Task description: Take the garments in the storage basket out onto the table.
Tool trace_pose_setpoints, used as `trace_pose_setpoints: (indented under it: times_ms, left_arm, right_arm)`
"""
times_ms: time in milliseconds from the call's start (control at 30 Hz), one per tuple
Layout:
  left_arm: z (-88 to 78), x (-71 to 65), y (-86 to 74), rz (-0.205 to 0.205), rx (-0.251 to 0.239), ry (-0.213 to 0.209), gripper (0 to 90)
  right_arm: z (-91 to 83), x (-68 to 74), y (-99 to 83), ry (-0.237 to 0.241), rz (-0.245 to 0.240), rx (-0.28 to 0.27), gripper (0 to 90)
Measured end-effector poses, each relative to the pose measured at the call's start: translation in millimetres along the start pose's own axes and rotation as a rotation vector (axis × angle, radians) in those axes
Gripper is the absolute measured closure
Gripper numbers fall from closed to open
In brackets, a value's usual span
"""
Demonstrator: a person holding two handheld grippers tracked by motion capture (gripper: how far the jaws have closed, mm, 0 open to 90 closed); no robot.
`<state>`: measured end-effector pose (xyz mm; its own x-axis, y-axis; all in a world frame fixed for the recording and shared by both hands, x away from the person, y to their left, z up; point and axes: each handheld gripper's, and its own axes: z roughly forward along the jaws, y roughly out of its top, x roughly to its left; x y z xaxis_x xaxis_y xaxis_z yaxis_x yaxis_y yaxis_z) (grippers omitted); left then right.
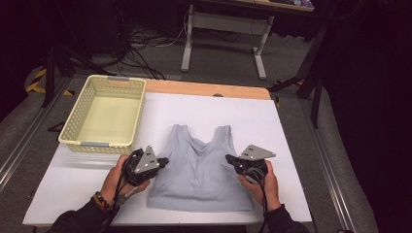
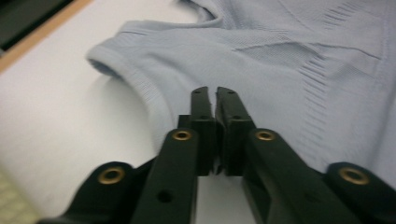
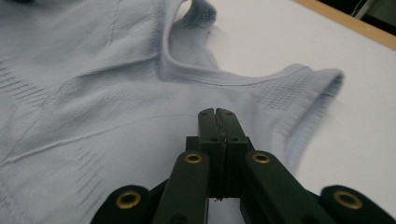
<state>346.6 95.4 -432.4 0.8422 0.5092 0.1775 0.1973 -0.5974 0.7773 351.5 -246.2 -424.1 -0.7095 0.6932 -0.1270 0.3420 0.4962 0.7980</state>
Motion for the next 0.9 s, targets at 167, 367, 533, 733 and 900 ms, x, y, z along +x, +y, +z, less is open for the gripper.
trace_pose_setpoints:
  times_ms: [167, 367, 533, 733, 900]
  left_arm:
    - [21.3, 8.7, -7.7, -0.075, 0.057, -0.026, 88.0]
    - [28.4, 8.4, -21.7, -0.119, 0.117, -0.097, 89.4]
    - [23.3, 3.1, -17.0, -0.105, 0.107, -0.069, 86.6]
    - [23.9, 14.2, 18.9, -0.123, 0.001, 0.051, 58.7]
    - [38.2, 26.5, 45.5, -0.126, -0.042, 0.149, 42.1]
  right_arm:
    - [22.2, -0.6, -8.9, -0.021, -0.015, 0.098, 90.0]
    - [24.5, -9.6, -23.2, -0.021, 0.034, 0.142, 90.0]
    - [20.5, -14.7, -25.7, -0.038, 0.044, 0.162, 87.4]
    - [19.9, -36.5, -0.8, -0.111, 0.112, 0.059, 54.2]
    - [37.9, -61.8, 20.9, -0.087, 0.135, 0.031, 39.8]
